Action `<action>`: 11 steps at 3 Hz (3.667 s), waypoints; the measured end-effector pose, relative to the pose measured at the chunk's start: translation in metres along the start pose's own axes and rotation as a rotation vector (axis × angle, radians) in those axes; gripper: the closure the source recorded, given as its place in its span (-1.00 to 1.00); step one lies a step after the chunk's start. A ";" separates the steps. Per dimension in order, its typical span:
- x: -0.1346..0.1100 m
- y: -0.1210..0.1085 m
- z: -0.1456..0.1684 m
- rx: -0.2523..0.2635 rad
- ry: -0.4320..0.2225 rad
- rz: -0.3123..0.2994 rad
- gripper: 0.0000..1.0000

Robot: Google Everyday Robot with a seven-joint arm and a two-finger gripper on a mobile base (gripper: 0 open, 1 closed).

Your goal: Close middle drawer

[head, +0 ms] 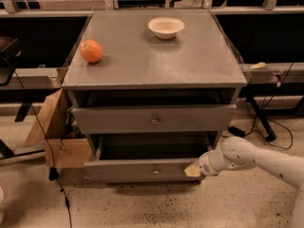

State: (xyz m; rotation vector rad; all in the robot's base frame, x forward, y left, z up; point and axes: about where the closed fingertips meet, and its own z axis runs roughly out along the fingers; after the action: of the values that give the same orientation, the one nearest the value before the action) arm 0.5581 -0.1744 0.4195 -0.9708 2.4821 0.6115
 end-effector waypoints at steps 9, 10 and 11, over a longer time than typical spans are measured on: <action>-0.013 0.000 0.000 -0.001 -0.070 0.002 -1.00; -0.010 0.003 0.000 -0.002 -0.070 0.002 -1.00; -0.010 0.006 0.004 -0.010 -0.070 0.001 -0.62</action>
Offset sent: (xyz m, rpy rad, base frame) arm 0.2039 -0.0523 0.0191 0.2883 -0.1492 -0.3174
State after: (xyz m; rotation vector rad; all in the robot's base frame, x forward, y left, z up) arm 0.5615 -0.1636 0.4226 -0.9357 2.4206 0.6483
